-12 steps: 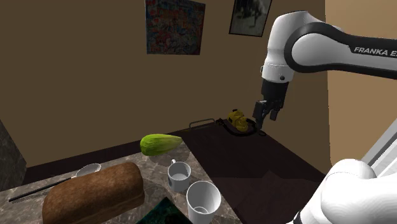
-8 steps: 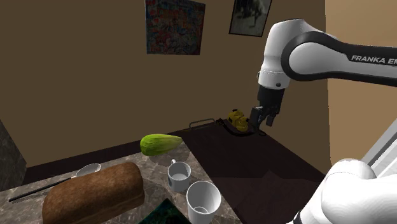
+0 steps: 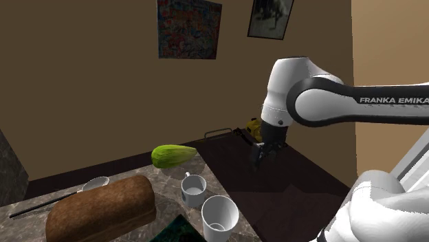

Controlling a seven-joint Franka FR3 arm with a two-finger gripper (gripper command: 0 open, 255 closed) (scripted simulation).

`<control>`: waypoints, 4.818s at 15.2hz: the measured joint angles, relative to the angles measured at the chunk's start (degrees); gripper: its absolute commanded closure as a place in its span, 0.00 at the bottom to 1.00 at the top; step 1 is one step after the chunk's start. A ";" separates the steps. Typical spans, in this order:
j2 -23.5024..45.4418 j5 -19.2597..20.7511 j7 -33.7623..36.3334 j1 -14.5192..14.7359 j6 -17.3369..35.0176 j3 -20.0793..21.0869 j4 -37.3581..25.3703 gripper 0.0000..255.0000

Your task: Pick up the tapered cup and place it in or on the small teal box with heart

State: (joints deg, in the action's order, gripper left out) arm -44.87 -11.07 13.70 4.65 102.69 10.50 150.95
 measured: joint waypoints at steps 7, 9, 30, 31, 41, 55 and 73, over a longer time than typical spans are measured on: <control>6.73 -8.20 4.17 4.38 13.67 6.04 4.24 0.00; 9.77 -10.48 4.73 5.49 18.54 7.71 5.30 0.00; 17.92 -14.90 5.24 7.58 31.14 11.62 8.48 1.00; 17.91 -14.90 5.23 7.58 31.14 11.61 8.47 1.00; 15.68 -13.97 5.88 7.30 27.31 10.97 6.84 1.00; 8.99 -11.23 8.11 6.70 14.00 8.56 0.07 1.00; 9.32 -9.68 13.86 6.65 1.68 9.34 -13.69 1.00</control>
State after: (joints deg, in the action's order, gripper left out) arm -35.55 -20.75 27.56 11.30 104.37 19.84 137.26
